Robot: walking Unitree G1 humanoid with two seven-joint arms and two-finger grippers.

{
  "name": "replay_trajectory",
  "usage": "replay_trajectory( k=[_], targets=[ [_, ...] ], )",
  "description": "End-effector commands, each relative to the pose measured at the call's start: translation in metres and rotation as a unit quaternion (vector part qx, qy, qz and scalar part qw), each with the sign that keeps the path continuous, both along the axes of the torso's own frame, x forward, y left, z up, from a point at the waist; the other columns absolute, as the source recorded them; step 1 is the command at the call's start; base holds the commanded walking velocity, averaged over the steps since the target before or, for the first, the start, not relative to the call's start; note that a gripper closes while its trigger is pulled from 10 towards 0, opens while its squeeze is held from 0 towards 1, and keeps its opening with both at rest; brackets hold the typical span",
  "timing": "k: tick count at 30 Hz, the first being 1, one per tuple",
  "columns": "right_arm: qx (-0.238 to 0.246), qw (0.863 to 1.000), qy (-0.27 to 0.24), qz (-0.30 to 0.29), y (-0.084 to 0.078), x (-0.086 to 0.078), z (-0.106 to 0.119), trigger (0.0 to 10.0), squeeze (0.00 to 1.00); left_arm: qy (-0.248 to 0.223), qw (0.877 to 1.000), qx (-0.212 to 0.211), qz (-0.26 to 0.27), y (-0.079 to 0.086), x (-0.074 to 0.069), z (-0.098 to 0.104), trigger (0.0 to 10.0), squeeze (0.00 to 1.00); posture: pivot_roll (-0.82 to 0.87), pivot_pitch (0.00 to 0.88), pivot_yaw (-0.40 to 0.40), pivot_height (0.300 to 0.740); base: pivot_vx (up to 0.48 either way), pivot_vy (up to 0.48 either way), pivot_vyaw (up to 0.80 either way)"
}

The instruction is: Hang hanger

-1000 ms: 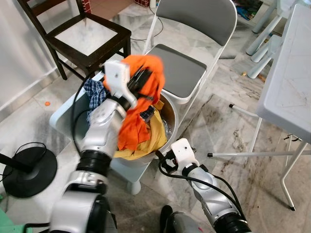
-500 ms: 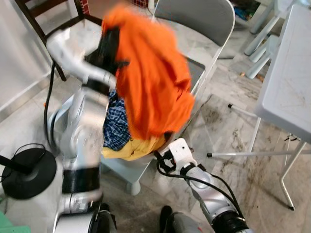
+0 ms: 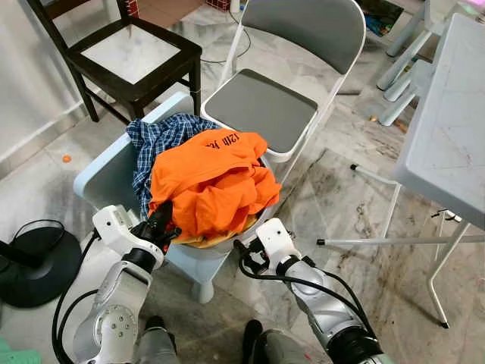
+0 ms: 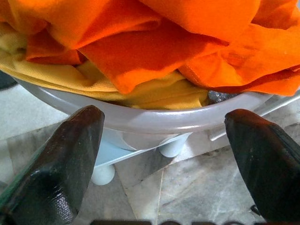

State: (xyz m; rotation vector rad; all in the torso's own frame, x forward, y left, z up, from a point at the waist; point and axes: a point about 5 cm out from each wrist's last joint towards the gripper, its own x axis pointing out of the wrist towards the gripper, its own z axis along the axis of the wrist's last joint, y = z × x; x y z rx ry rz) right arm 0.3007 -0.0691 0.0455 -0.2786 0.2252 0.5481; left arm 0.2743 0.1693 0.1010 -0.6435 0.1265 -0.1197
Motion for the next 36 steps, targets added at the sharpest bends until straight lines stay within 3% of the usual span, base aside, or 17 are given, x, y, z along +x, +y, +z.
replay_trajectory(
  k=[1,2,3,5,7,8,9,11,13,15,18,20,21,22,27,33,36],
  targets=[
    [-0.009,1.0,0.013,-0.005,-0.006,-0.005,-0.009,10.0,0.0,0.009,0.999,0.043,-0.013,-0.003,-0.002,-0.007,10.0,1.0,0.25,0.293,-0.167,0.74,0.0,0.0,0.0],
    [-0.009,1.0,0.014,-0.007,-0.006,-0.006,-0.009,10.0,0.0,0.0,0.997,0.075,-0.021,-0.004,-0.001,-0.005,10.0,1.0,0.24,0.294,-0.164,0.74,0.0,0.0,0.0],
    [-0.009,1.0,0.014,-0.007,-0.006,-0.006,-0.009,10.0,0.0,0.0,0.997,0.075,-0.021,-0.004,-0.001,-0.005,10.0,1.0,0.24,0.294,-0.164,0.74,0.0,0.0,0.0],
    [-0.008,1.0,0.015,-0.01,-0.006,-0.007,-0.01,10.0,0.0,-0.027,0.986,0.156,-0.049,-0.008,0.0,0.001,10.0,1.0,0.24,0.295,-0.156,0.74,0.0,0.0,0.0],
    [-0.007,1.0,0.015,-0.011,-0.005,-0.008,-0.011,10.0,0.0,-0.043,0.976,0.204,-0.063,-0.01,0.0,0.004,10.0,1.0,0.24,0.297,-0.154,0.74,0.0,0.0,0.0],
    [-0.005,1.0,0.016,-0.012,-0.005,-0.008,-0.011,10.0,0.0,-0.069,0.956,0.275,-0.08,-0.012,-0.001,0.008,10.0,1.0,0.24,0.299,-0.151,0.74,0.0,0.0,0.0],
    [-0.005,1.0,0.016,-0.012,-0.004,-0.008,-0.011,10.0,0.0,-0.075,0.95,0.292,-0.084,-0.012,-0.002,0.009,10.0,1.0,0.24,0.3,-0.149,0.74,0.0,0.0,0.0],
    [-0.004,1.0,0.016,-0.014,-0.003,-0.009,-0.012,10.0,0.0,-0.114,0.908,0.39,-0.106,-0.014,-0.005,0.014,10.0,1.0,0.24,0.304,-0.141,0.74,0.0,0.0,0.0],
    [-0.003,1.0,0.017,-0.015,-0.003,-0.009,-0.012,10.0,0.0,-0.134,0.887,0.427,-0.112,-0.014,-0.008,0.016,10.0,1.0,0.25,0.306,-0.138,0.74,0.0,0.0,0.0],
    [-0.003,1.0,0.018,-0.015,-0.003,-0.009,-0.012,10.0,0.0,-0.139,0.88,0.44,-0.108,-0.012,-0.008,0.016,10.0,1.0,0.25,0.306,-0.136,0.74,0.0,0.0,0.0],
    [-0.002,1.0,0.018,-0.017,-0.002,-0.01,-0.013,10.0,0.0,-0.182,0.819,0.538,-0.083,-0.007,-0.013,0.019,10.0,1.0,0.25,0.309,-0.133,0.74,0.0,0.0,0.0],
    [-0.002,1.0,0.018,-0.018,-0.003,-0.01,-0.013,10.0,0.0,-0.19,0.813,0.545,-0.079,-0.007,-0.014,0.02,10.0,1.0,0.25,0.31,-0.133,0.74,0.0,0.0,0.0],
    [-0.001,1.0,0.019,-0.018,-0.003,-0.01,-0.013,10.0,0.0,-0.21,0.79,0.573,-0.068,-0.008,-0.018,0.022,10.0,1.0,0.25,0.31,-0.132,0.74,0.0,0.0,0.0],
    [-0.001,1.0,0.019,-0.018,-0.003,-0.01,-0.013,10.0,0.0,-0.21,0.79,0.573,-0.068,-0.008,-0.018,0.022,10.0,1.0,0.25,0.31,-0.132,0.74,0.0,0.0,0.0],
    [-0.003,1.0,0.022,-0.018,-0.004,-0.01,-0.014,10.0,0.0,-0.263,0.756,0.597,-0.051,-0.015,-0.026,0.032,10.0,1.0,0.26,0.316,-0.134,0.74,0.0,0.0,0.0],
    [-0.004,1.0,0.023,-0.017,-0.004,-0.009,-0.014,10.0,0.0,-0.266,0.756,0.597,-0.037,-0.008,-0.022,0.039,10.0,1.0,0.26,0.316,-0.135,0.74,0.0,0.0,0.0],
    [-0.005,1.0,0.023,-0.017,-0.003,-0.008,-0.014,10.0,0.0,-0.265,0.749,0.607,-0.029,0.003,-0.012,0.047,10.0,1.0,0.26,0.313,-0.132,0.74,0.0,0.0,0.0]
  ],
)
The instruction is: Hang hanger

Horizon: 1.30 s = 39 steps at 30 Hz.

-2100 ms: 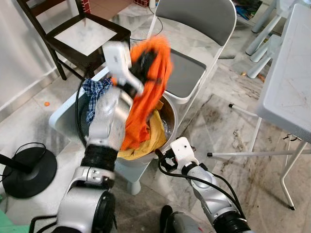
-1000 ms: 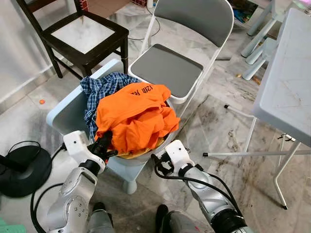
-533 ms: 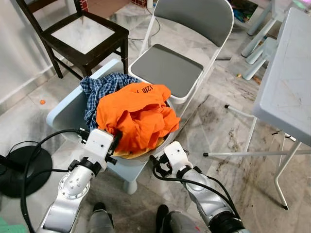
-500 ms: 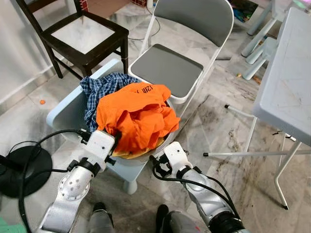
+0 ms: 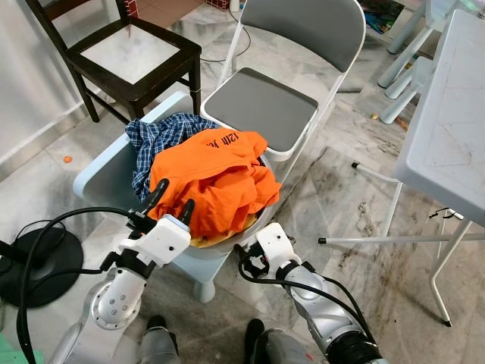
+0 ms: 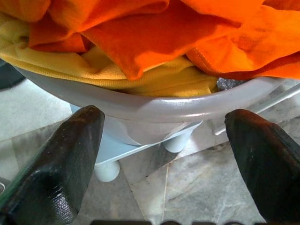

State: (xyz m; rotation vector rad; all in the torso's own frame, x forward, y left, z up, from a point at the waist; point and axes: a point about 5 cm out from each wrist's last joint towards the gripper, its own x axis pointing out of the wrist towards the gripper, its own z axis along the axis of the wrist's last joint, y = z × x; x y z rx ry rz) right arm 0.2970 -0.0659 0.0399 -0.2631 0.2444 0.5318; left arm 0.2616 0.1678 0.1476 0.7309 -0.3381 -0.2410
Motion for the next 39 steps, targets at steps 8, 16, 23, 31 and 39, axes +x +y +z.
replay_trajectory(
  k=[8,16,23,31,39],
  targets=[
    [-0.011,1.0,0.016,-0.008,-0.006,-0.005,-0.009,10.0,0.0,0.099,0.995,-0.002,0.004,0.029,0.016,-0.014,10.0,1.0,0.26,0.311,-0.13,0.74,0.0,0.0,0.0],
    [-0.015,1.0,0.02,-0.01,-0.008,-0.006,-0.012,10.0,0.0,0.14,0.989,0.01,-0.053,0.028,0.02,-0.014,10.0,1.0,0.26,0.312,-0.127,0.74,0.0,0.0,0.0],
    [-0.019,1.0,0.021,-0.014,-0.01,-0.006,-0.013,10.0,0.0,0.169,0.984,0.02,-0.055,0.039,0.029,-0.017,10.0,0.0,0.25,0.311,-0.125,0.74,0.0,0.0,0.0],
    [-0.028,0.999,0.021,-0.018,-0.013,-0.004,-0.013,10.0,0.0,0.181,0.977,0.06,-0.091,0.04,0.045,-0.012,10.0,0.0,0.24,0.304,-0.129,0.74,0.0,0.0,0.0],
    [-0.034,0.999,0.023,-0.025,-0.017,-0.004,-0.014,10.0,0.0,0.213,0.963,0.073,-0.15,0.033,0.054,-0.016,0.0,0.0,0.22,0.296,-0.124,0.74,0.0,0.0,0.0]
  ],
)
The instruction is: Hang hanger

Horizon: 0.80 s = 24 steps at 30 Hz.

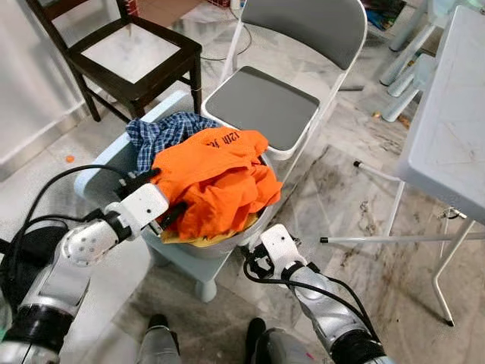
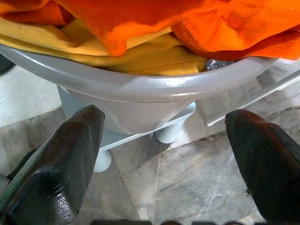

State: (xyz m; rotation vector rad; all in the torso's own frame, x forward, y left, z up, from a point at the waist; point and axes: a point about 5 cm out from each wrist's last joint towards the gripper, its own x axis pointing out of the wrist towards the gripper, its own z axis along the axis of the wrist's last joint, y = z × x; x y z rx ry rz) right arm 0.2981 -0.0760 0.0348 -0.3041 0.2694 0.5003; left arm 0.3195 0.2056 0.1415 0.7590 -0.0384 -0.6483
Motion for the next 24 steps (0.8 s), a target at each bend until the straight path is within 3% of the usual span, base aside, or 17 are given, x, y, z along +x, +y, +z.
replay_trajectory(
  k=[1,14,21,24],
  targets=[
    [-0.01,1.0,0.018,-0.014,-0.0073,-0.0055,-0.0098,10.0,0.0,0.025,0.999,0.003,-0.033,-0.0077,-0.0046,-0.0118,0.0,0.0,0.22,0.296,-0.121,0.74,0.0,0.0,0.0],
    [-0.012,0.999,0.019,-0.024,-0.0113,-0.0047,-0.01,10.0,0.0,0.019,0.999,-0.015,-0.041,-0.0091,-0.0027,-0.0132,0.0,0.0,0.22,0.299,-0.121,0.74,0.0,0.0,0.0],
    [-0.012,0.999,0.017,-0.025,-0.0119,-0.0038,-0.0092,10.0,0.0,0.019,0.999,-0.031,-0.02,-0.0041,-0.0026,-0.0162,0.0,0.0,0.22,0.299,-0.123,0.74,0.0,0.0,0.0],
    [-0.011,1.0,0.018,-0.023,-0.0118,-0.0042,-0.0093,10.0,0.0,0.017,0.998,-0.057,0.004,-0.0013,-0.001,-0.0156,0.0,0.0,0.22,0.298,-0.123,0.74,0.0,0.0,0.0]
  ],
)
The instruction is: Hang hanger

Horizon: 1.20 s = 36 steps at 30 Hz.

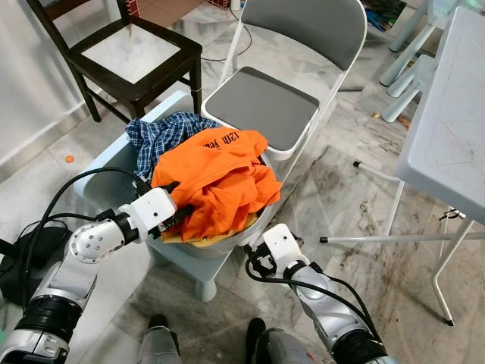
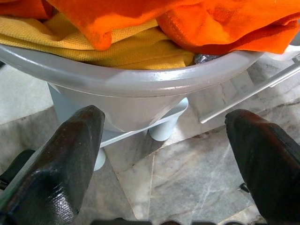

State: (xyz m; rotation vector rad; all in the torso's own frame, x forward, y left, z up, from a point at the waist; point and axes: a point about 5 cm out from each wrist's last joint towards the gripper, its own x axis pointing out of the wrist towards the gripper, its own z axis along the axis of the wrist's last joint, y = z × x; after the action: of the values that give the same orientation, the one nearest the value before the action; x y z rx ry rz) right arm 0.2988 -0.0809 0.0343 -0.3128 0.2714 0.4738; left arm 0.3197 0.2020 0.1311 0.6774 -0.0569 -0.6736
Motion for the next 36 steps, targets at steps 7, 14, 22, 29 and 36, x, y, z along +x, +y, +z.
replay_trajectory(
  k=[7,14,22,29,36],
  targets=[
    [0.063,0.998,-0.028,-0.007,-0.003,-0.001,0.011,10.0,0.0,-0.004,0.987,-0.14,0.081,0.003,0.003,0.004,0.0,0.0,0.22,0.297,-0.125,0.74,0.0,0.0,0.0],
    [0.116,0.99,-0.082,-0.017,-0.009,0.012,0.039,10.0,0.0,-0.004,0.966,-0.231,0.118,0.004,0.006,0.01,0.0,0.0,0.21,0.296,-0.129,0.74,0.0,0.0,0.0],
    [0.117,0.99,-0.082,-0.015,-0.01,0.011,0.039,10.0,0.0,-0.007,0.902,-0.395,0.175,0.008,0.014,0.031,0.0,0.0,0.21,0.29,-0.13,0.74,0.0,0.0,0.0],
    [0.113,0.99,-0.08,-0.016,-0.008,0.012,0.039,10.0,0.0,-0.064,0.932,-0.334,0.125,-0.007,0.014,0.057,0.0,0.0,0.22,0.287,-0.121,0.74,0.0,0.0,0.0],
    [0.11,0.991,-0.076,-0.019,-0.006,0.012,0.037,10.0,0.0,-0.045,0.957,-0.262,0.113,-0.02,0.019,0.051,0.0,0.0,0.22,0.281,-0.112,0.74,0.0,0.0,0.0]
  ],
)
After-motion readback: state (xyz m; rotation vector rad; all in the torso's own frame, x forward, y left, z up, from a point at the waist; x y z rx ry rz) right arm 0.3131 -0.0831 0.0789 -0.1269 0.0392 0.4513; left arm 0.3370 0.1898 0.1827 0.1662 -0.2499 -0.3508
